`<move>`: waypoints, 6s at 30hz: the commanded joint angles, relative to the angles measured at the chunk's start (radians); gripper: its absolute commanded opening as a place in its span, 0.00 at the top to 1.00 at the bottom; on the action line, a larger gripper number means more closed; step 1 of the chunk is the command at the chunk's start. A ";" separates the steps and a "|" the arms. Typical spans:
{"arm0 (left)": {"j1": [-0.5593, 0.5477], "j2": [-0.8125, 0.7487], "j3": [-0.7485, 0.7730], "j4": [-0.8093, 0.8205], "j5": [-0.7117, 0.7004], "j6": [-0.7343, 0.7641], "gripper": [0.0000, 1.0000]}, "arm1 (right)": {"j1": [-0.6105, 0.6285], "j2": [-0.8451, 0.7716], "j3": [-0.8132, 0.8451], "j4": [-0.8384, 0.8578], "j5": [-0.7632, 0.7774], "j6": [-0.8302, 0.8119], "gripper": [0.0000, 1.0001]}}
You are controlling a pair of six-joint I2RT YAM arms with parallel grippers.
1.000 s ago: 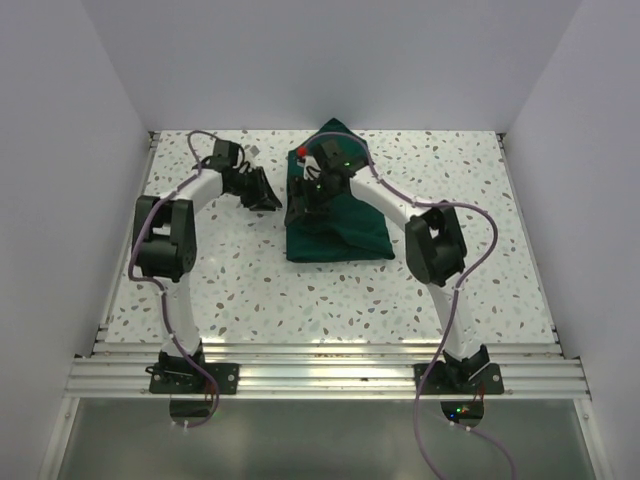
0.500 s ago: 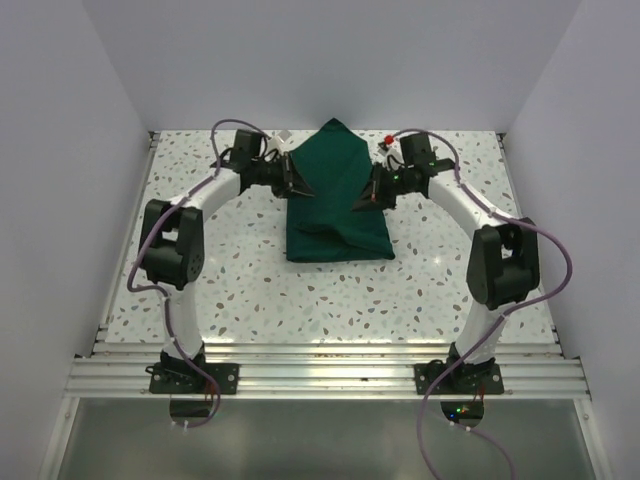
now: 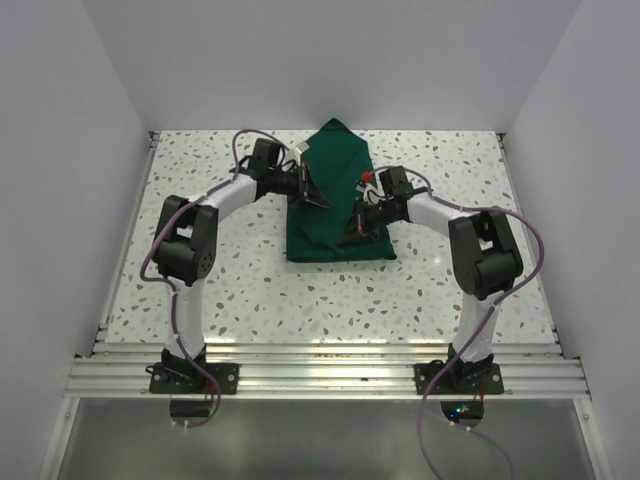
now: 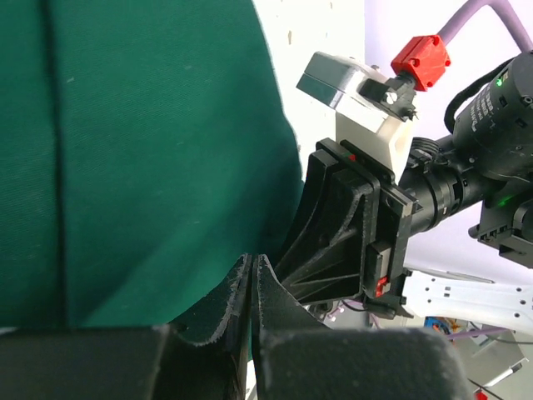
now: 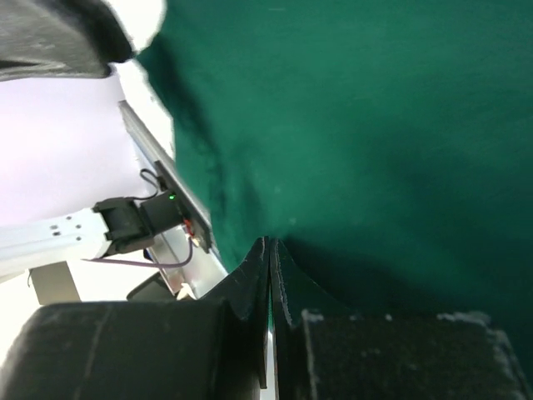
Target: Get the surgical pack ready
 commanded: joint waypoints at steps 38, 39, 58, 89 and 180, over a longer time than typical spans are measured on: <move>0.156 0.342 0.363 0.162 -0.020 0.102 0.91 | -0.188 0.543 0.847 0.022 0.153 0.003 1.00; 0.158 0.362 0.372 0.159 -0.023 0.089 0.91 | -0.194 0.551 0.848 0.022 0.147 0.006 1.00; 0.185 0.427 0.303 -0.123 -0.081 0.089 0.96 | -0.188 0.592 0.743 -0.157 0.149 -0.037 1.00; 0.187 0.126 0.102 -0.125 -0.049 0.199 0.81 | -0.142 0.279 0.474 -0.098 0.141 -0.012 1.00; 0.205 0.468 0.487 -0.050 -0.177 0.264 0.61 | -0.179 0.779 1.117 -0.317 0.284 -0.098 0.62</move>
